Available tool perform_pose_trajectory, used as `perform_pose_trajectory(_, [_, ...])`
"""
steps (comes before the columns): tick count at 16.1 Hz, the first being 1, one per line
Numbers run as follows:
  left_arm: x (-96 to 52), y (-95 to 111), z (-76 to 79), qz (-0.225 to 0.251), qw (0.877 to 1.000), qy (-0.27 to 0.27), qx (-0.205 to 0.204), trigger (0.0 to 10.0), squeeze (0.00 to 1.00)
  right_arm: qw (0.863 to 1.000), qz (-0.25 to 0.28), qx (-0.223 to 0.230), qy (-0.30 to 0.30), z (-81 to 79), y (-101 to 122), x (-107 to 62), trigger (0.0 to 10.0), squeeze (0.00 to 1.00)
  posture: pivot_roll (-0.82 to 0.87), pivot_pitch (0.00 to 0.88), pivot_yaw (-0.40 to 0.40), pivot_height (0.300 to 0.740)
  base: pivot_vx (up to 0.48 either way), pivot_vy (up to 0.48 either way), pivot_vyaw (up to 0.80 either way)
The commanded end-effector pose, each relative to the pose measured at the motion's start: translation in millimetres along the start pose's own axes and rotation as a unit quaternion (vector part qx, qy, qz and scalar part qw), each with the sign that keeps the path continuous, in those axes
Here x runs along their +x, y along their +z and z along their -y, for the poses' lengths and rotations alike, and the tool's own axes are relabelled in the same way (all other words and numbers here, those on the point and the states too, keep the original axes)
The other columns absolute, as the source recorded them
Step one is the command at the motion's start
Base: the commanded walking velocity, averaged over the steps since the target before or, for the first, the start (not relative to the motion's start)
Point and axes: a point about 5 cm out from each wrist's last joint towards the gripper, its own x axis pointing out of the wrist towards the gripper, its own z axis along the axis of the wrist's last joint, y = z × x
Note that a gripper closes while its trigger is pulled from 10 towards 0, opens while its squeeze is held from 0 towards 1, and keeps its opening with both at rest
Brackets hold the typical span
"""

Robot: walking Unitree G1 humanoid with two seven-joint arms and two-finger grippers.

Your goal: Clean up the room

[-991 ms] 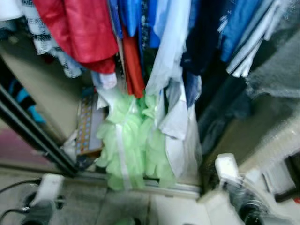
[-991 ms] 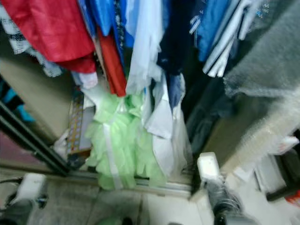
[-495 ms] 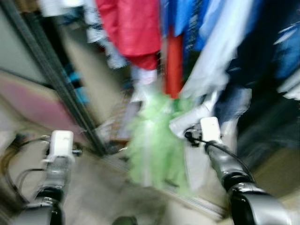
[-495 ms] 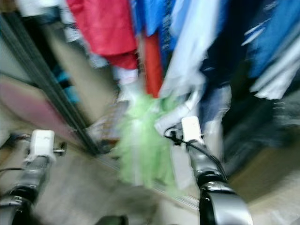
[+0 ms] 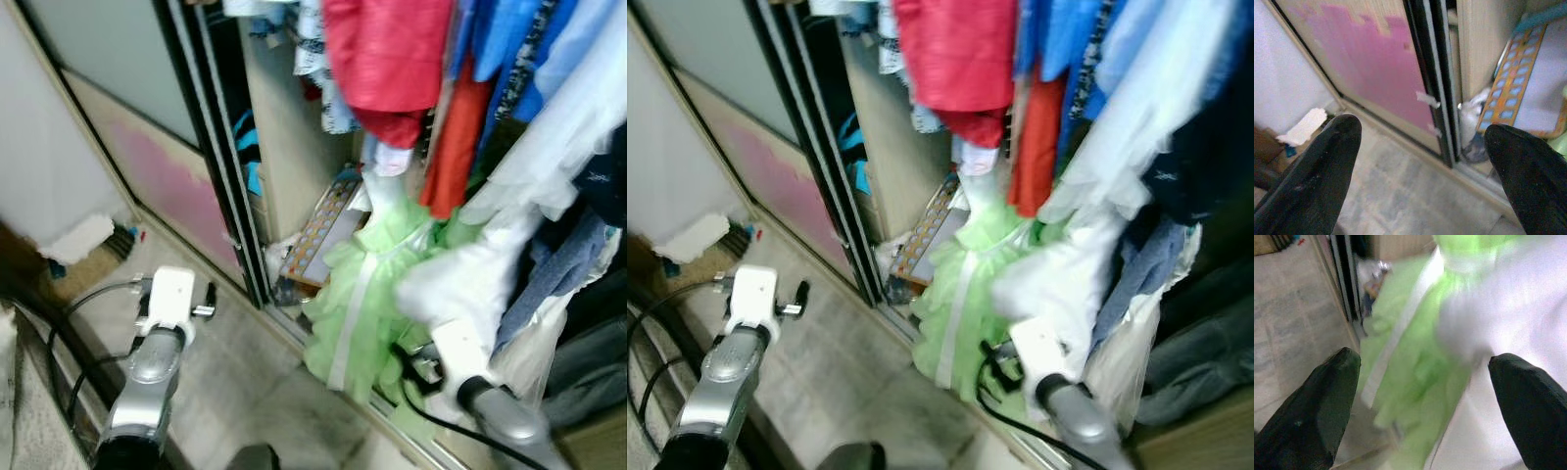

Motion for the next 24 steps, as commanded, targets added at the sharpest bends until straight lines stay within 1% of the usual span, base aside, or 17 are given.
perform_pose_trajectory(1, [-3.1, 9.7, -6.7, 0.013, 1.0, 0.019, -0.006, 10.0, 0.0, 0.995, 0.091, -0.032, 0.019, -6.4, 43.8, 2.3, 10.0, 0.0, -0.01, 0.0, 0.029, 0.74, 0.0, 0.0, 0.8])
perform_pose_trajectory(3, [-8.1, 24.1, -5.2, 0.031, 0.998, 0.044, -0.021, 10.0, 0.0, 0.989, 0.137, -0.054, 0.025, -8.0, 72.6, 3.4, 10.0, 0.0, -0.01, 0.0, 0.031, 0.74, 0.0, 0.0, 0.8])
perform_pose_trajectory(4, [-11.7, 31.4, -0.6, 0.04, 0.998, 0.042, -0.034, 10.0, 0.0, 0.985, 0.163, -0.053, 0.02, -9.9, 83.5, 3.0, 10.0, 0.0, -0.01, 0.0, 0.029, 0.74, 0.0, 0.0, 0.79])
perform_pose_trajectory(5, [-16.1, 40.5, 3.5, 0.058, 0.996, 0.043, -0.043, 10.0, 0.0, 0.979, 0.191, -0.067, 0.016, -12.9, 92.8, 3.6, 10.0, 0.0, 0.0, 0.0, 0.028, 0.74, 0.0, 0.0, 0.79])
perform_pose_trajectory(6, [-18.8, 45.2, 5.2, 0.064, 0.996, 0.046, -0.042, 10.0, 0.0, 0.977, 0.2, -0.07, 0.012, -14.2, 95.4, 5.5, 10.0, 0.0, 0.0, 0.0, 0.028, 0.74, 0.0, 0.0, 0.79])
perform_pose_trajectory(7, [-20.5, 47.9, 5.8, 0.069, 0.995, 0.052, -0.049, 10.0, 0.0, 0.978, 0.199, -0.059, 0.004, -15.6, 98.0, 13.4, 10.0, 0.0, 0.01, 0.0, 0.024, 0.74, 0.0, 0.0, 0.79])
perform_pose_trajectory(8, [-21.2, 47.2, 5.9, 0.068, 0.995, 0.055, -0.053, 10.0, 0.0, 0.977, 0.205, -0.062, -0.002, -16.9, 102.3, 20.1, 10.0, 0.0, 0.01, 0.0, 0.023, 0.74, 0.0, 0.0, 0.79])
perform_pose_trajectory(9, [-21.7, 44.7, 6.1, 0.062, 0.995, 0.06, -0.059, 10.0, 0.0, 0.976, 0.209, -0.051, -0.014, -16.9, 108.6, 31.3, 10.0, 0.0, 0.02, 0.0, 0.018, 0.74, 0.0, 0.0, 0.79])
perform_pose_trajectory(10, [-22.2, 43.2, 6.9, 0.059, 0.994, 0.064, -0.063, 10.0, 0.0, 0.976, 0.21, -0.048, -0.018, -16.8, 110.6, 35.4, 10.0, 0.0, 0.02, 0.0, 0.014, 0.74, 0.0, 0.0, 0.79])
perform_pose_trajectory(11, [-22.3, 44.9, 7.9, 0.059, 0.993, 0.082, -0.065, 10.0, 0.0, 0.975, 0.217, -0.045, -0.023, -16.3, 115.1, 40.4, 10.0, 0.0, 0.03, 0.0, 0.008, 0.74, 0.0, 0.0, 0.79])
perform_pose_trajectory(12, [-22.6, 50.8, 14.9, 0.073, 0.993, 0.064, -0.073, 10.0, 0.0, 0.973, 0.225, -0.042, -0.023, -16.8, 122.5, 47.2, 10.0, 0.0, 0.04, 0.0, -0.004, 0.74, 0.0, 0.0, 0.79])
perform_pose_trajectory(13, [-22.9, 53.5, 18.4, 0.084, 0.992, 0.05, -0.077, 10.0, 0.0, 0.972, 0.231, -0.043, -0.017, -17.9, 126.4, 49.7, 10.0, 0.0, 0.04, 0.0, -0.013, 0.74, 0.0, 0.0, 0.79])
perform_pose_trajectory(14, [-24.2, 55.4, 19.9, 0.094, 0.991, 0.052, -0.079, 10.0, 0.0, 0.97, 0.237, -0.047, -0.011, -19.1, 129.7, 52.7, 10.0, 0.0, 0.05, 0.0, -0.022, 0.74, 0.0, 0.0, 0.79])
perform_pose_trajectory(18, [-30.3, 52.0, 23.4, 0.09, 0.99, 0.052, -0.091, 10.0, 0.0, 0.97, 0.239, -0.043, -0.008, -19.1, 130.6, 60.0, 10.0, 0.0, 0.07, 0.0, -0.03, 0.74, 0.0, 0.0, 0.79])
perform_pose_trajectory(20, [-29.6, 51.1, 24.8, 0.088, 0.99, 0.051, -0.094, 10.0, 0.0, 0.969, 0.244, -0.042, -0.006, -21.1, 132.7, 59.8, 10.0, 0.0, 0.06, 0.0, -0.029, 0.74, 0.0, 0.0, 0.79])
perform_pose_trajectory(21, [-27.8, 53.7, 29.0, 0.092, 0.989, 0.049, -0.102, 10.0, 0.0, 0.968, 0.248, -0.043, -0.002, -22.3, 133.7, 59.0, 10.0, 0.0, 0.05, 0.0, -0.027, 0.74, 0.0, 0.0, 0.79])
perform_pose_trajectory(24, [-28.0, 55.1, 32.9, 0.096, 0.989, 0.047, -0.103, 10.0, 0.0, 0.967, 0.25, -0.044, -0.002, -21.4, 133.9, 58.8, 10.0, 0.0, 0.05, 0.0, -0.026, 0.74, 0.0, 0.0, 0.79])
